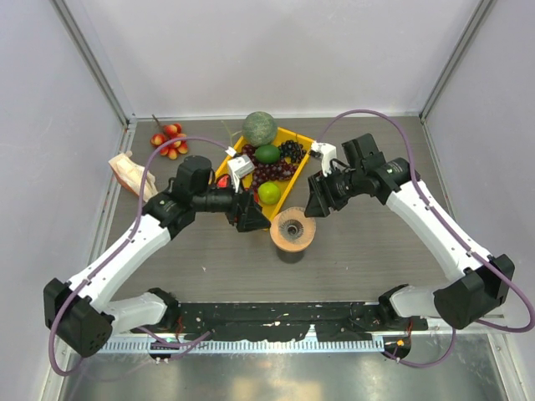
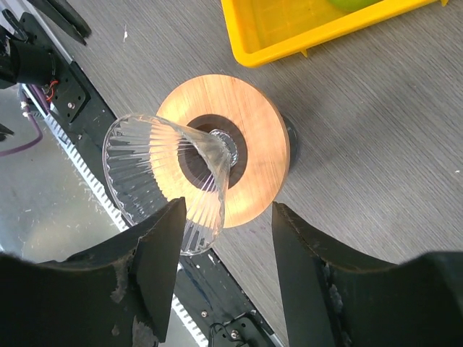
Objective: Place the coffee filter in the dripper
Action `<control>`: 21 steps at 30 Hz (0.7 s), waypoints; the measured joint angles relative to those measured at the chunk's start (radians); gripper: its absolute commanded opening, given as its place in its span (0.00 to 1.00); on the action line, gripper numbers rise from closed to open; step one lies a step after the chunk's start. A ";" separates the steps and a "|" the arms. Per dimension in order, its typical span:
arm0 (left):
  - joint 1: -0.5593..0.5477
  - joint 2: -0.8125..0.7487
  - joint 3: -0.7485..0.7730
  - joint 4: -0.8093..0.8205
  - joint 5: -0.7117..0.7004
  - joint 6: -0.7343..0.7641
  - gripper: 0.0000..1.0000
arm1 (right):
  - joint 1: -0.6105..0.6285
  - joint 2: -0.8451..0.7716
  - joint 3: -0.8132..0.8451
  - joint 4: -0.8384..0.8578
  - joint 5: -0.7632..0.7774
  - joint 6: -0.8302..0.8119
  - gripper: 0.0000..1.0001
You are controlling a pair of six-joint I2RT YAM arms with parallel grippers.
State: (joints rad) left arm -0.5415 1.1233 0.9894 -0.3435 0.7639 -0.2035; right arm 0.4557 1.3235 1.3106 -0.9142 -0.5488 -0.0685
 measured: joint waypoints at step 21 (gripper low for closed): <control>-0.120 0.217 0.164 -0.126 -0.107 0.027 0.51 | -0.002 -0.035 -0.055 0.001 -0.024 -0.013 0.43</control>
State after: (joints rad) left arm -0.6613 1.3407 1.1538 -0.4694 0.6567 -0.1761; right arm 0.4541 1.2888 1.2560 -0.9134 -0.5732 -0.0818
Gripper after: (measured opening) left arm 0.543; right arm 0.442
